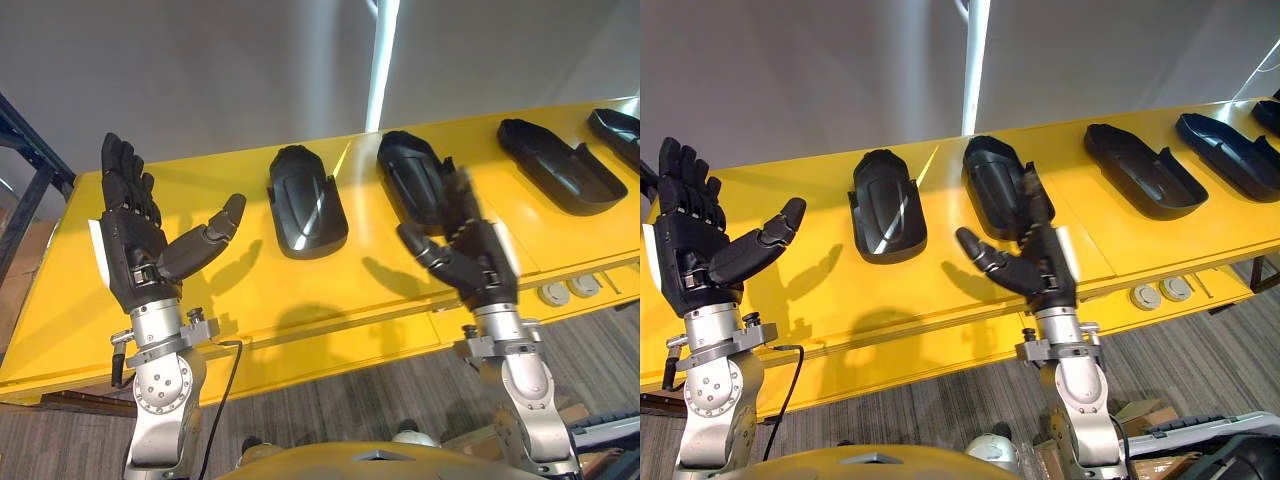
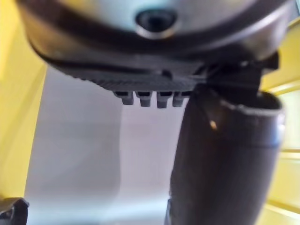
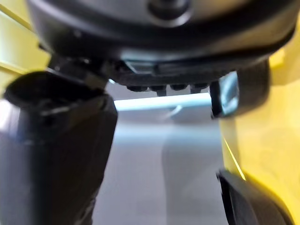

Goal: Walk over and take three plastic housings, then place them on the shelf

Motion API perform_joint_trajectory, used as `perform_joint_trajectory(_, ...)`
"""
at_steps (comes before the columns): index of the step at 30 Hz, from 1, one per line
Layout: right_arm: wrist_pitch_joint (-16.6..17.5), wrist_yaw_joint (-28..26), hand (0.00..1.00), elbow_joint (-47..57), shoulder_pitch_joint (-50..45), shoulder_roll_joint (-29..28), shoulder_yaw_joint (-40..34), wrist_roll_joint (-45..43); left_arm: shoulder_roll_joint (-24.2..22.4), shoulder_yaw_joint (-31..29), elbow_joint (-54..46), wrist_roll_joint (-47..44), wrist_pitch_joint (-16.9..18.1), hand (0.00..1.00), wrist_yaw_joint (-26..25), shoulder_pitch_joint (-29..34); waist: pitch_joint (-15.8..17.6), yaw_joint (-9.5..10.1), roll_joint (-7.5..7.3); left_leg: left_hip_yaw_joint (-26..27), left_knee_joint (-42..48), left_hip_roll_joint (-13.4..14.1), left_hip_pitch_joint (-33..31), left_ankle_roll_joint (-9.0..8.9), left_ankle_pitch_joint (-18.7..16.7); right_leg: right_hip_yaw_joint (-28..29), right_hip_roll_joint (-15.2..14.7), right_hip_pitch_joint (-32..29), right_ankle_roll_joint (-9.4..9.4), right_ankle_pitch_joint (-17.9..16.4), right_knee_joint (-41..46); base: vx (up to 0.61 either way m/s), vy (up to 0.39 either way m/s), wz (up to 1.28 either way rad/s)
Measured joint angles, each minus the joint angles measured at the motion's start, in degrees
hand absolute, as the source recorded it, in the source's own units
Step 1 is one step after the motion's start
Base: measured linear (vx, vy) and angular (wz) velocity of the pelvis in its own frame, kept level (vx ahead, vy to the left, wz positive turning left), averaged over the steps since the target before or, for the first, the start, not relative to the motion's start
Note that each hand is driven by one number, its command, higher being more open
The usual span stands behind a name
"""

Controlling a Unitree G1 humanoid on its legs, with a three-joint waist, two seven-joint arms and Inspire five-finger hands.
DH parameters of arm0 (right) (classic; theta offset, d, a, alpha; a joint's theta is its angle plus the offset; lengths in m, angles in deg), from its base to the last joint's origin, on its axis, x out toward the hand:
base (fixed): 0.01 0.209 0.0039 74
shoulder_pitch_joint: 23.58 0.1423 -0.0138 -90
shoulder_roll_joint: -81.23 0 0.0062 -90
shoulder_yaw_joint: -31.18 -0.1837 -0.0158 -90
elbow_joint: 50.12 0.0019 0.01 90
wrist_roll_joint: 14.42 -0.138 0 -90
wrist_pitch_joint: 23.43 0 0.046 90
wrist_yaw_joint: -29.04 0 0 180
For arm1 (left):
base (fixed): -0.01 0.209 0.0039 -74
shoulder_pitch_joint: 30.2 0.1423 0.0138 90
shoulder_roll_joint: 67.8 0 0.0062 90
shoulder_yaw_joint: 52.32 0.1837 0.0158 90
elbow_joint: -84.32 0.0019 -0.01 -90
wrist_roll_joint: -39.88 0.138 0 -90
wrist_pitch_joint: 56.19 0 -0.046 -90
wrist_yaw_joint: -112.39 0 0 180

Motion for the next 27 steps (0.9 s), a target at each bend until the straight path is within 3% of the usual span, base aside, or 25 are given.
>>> perform_joint_trajectory(3, 0.6, 4.2, 1.0, 1.9, -0.3, -1.9, -6.6, -0.2, 0.0, 0.4, -0.5, -4.2, 3.0, 1.0, 3.1, -0.1, -0.1, -0.92, 0.05, 2.3, 0.0, 0.0, 1.4, -0.37, -0.6, 2.2, 0.3, -0.5, 0.03, 0.1, 0.1, 0.01, 0.014, -0.32)
perform_joint_trajectory(8, 1.7, 8.7, 1.0, 4.3, -4.3, -3.0, -12.2, -0.5, 0.1, 3.3, -2.8, -8.3, 4.4, 1.0, 7.2, -1.4, -0.9, -3.55, 0.58, 8.4, 0.0, 0.0, 3.6, -0.98, -1.7, 8.0, 1.4, -3.2, -0.01, 0.6, 0.2, 0.02, 0.011, -0.55)
perform_joint_trajectory(13, 1.9, 5.9, 1.0, 4.4, -9.4, -6.5, -16.0, -4.3, 0.2, 4.5, -2.8, -7.6, 4.4, 1.0, 4.3, -4.1, -0.9, -6.81, 1.09, 16.0, 5.5, 0.7, 5.6, -1.69, -6.3, 16.4, 2.9, -6.3, -0.03, 1.7, 0.1, 0.01, 0.041, -0.94)
perform_joint_trajectory(15, 2.3, 3.4, 1.0, 4.2, -11.4, -6.6, -17.8, -7.8, 0.2, 3.9, -2.5, -6.6, 4.3, 1.0, 0.5, -5.6, -0.6, -8.13, 1.37, 16.6, 8.8, 0.9, 6.2, 0.6, -8.9, 20.4, 3.8, -7.6, -0.06, 2.2, 0.1, -0.02, 0.032, -1.04)
perform_joint_trajectory(17, 5.1, -0.2, 1.0, 4.1, -11.7, -6.4, -18.6, -11.4, 0.5, 2.8, -2.5, -3.1, 4.1, 1.0, -4.5, -6.8, 0.1, -8.19, 1.8, 9.4, 14.3, 1.0, 6.0, 6.62, -12.2, 25.1, 4.8, -8.2, -1.01, 2.3, 0.0, -0.03, 0.0, -1.09)
perform_joint_trajectory(18, 5.9, -1.2, 1.0, 4.1, -11.4, -6.4, -18.2, -11.9, 0.6, 2.3, -2.5, -2.7, 4.0, 1.0, -5.6, -6.9, 0.3, -8.01, 1.93, 6.3, 16.3, 1.0, 5.7, 8.49, -13.3, 26.2, 5.0, -8.2, -1.21, 2.2, 0.0, -0.03, 0.002, -0.92)
perform_joint_trajectory(19, 7.1, -2.5, 1.0, 4.0, -10.4, -6.1, -17.8, -12.3, 0.8, 1.2, -2.6, -1.4, 3.9, 1.0, -7.0, -6.9, 1.1, -7.6, 1.73, -0.2, 19.1, 0.2, 4.9, 9.77, -17.1, 28.0, 5.2, -8.3, -1.58, 2.3, -0.2, -0.09, 0.072, -1.08)
perform_joint_trajectory(20, 8.1, -3.2, 1.0, 4.0, -8.3, -5.2, -16.9, -12.7, 1.1, 0.4, -3.3, -1.1, 3.9, 1.0, -8.0, -6.8, 1.8, -6.19, 3.17, -9.4, 21.7, -3.0, 3.1, 9.84, -21.4, 30.7, 6.2, -8.9, -1.98, 2.7, -0.2, -0.12, 0.116, -1.1)
perform_joint_trajectory(21, 8.2, -3.5, 1.0, 3.6, -7.1, -5.0, -16.1, -12.8, 1.5, 0.1, -3.9, -1.1, 3.9, 1.0, -8.2, -6.5, 2.0, -5.62, 3.74, -11.5, 23.2, -3.4, 2.7, 11.01, -23.2, 31.8, 6.7, -9.1, -1.65, 3.1, -0.2, -0.17, 0.187, -1.03)
perform_joint_trajectory(22, 8.1, -3.5, 1.0, 3.0, -5.5, -4.5, -14.2, -13.0, 1.9, -0.3, -5.5, -1.0, 4.0, 1.0, -8.0, -6.0, 2.0, -4.72, 4.27, -16.9, 23.5, -4.5, 2.3, 11.0, -24.8, 33.0, 7.1, -10.0, -0.7, 3.7, -0.1, -0.15, 0.188, -0.61)
perform_joint_trajectory(24, 7.5, -3.3, 1.0, 3.0, -4.0, -4.1, -10.4, -12.6, 1.9, -1.3, -8.5, -1.1, 4.2, 1.0, -7.3, -4.6, 2.1, -3.79, 4.56, -18.6, 23.5, -5.5, 1.4, 8.69, -26.3, 34.3, 6.7, -11.4, 0.63, 5.2, -0.1, -0.14, 0.191, -0.29)
perform_joint_trajectory(26, 5.1, -0.5, 1.0, 2.9, -4.2, -4.2, -4.5, -10.1, 1.8, -1.1, -9.2, -1.9, 5.8, 1.0, -6.0, -4.4, 3.5, -1.86, 2.28, -18.7, 23.6, -6.5, 1.0, 7.46, -27.1, 34.3, 5.5, -11.8, 0.55, 5.4, 0.0, -0.14, 0.105, 0.08)
perform_joint_trajectory(27, 4.7, 0.4, 1.0, 2.8, -4.5, -4.3, -3.2, -9.4, 1.8, -1.0, -9.2, -2.2, 6.1, 1.0, -5.7, -4.4, 3.6, -1.21, 1.95, -18.9, 23.6, -6.5, 0.8, 6.96, -27.4, 34.2, 5.5, -11.9, 0.49, 5.3, 0.0, -0.1, 0.037, 0.16)
